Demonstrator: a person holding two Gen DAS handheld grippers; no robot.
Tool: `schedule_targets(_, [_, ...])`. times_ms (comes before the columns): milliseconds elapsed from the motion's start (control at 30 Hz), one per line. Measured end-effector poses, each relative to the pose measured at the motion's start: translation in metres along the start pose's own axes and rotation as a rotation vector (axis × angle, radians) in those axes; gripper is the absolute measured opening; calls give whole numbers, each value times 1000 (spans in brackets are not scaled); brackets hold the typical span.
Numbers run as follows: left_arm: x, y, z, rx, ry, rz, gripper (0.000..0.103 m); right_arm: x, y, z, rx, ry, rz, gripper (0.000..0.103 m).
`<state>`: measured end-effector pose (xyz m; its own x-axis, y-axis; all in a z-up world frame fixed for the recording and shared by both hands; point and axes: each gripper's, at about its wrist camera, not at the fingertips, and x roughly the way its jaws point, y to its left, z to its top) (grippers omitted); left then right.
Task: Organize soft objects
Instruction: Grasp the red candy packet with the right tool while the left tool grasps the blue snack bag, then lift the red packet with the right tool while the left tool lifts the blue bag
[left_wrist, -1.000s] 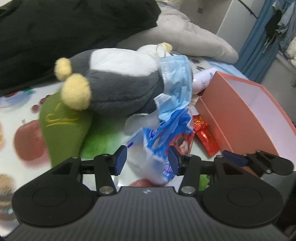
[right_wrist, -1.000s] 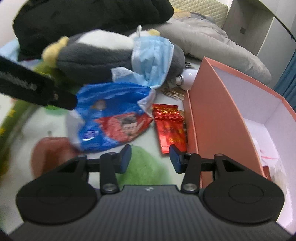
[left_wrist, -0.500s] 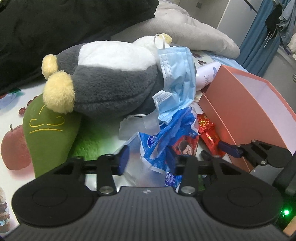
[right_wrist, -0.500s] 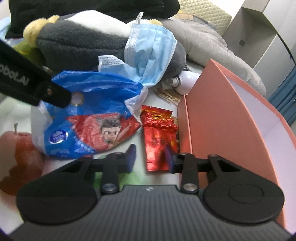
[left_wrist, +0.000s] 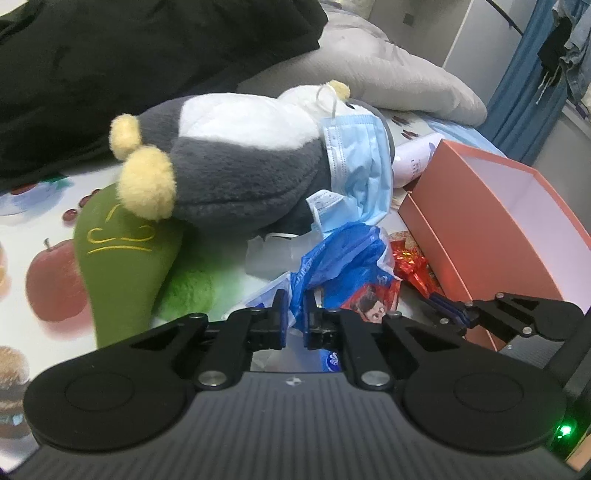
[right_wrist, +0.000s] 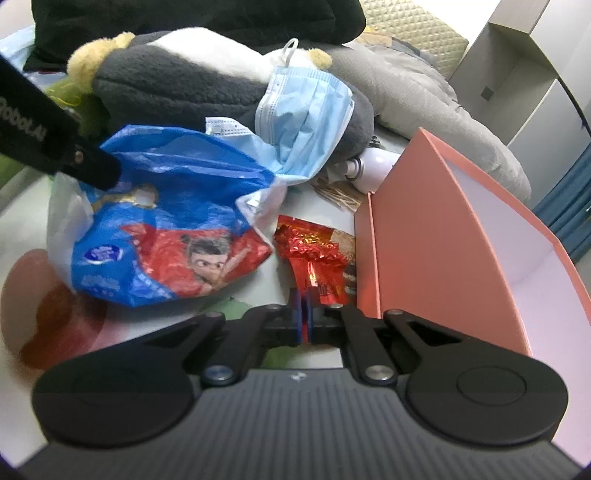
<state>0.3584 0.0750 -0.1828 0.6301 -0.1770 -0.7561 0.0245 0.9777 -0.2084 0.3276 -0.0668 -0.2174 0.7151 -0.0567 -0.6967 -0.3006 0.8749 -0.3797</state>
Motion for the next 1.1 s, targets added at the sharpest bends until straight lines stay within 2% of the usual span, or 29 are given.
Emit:
schedule_targets(233, [-31, -4, -17, -20, -13, 33, 8, -31, -3, -10, 3, 4, 34, 4])
schedule_targets(600, [-87, -16, -79, -134, -20, 88, 8, -103, 1, -39, -27, 9, 125, 3])
schedule_targets(867, [-123, -31, -120, -195, -6, 89, 8, -146, 4, -66, -24, 15, 211, 3])
schedule_targets(1100, [-138, -36, -147, -256, 34, 51, 9, -159, -4, -90, 77, 54, 332, 6])
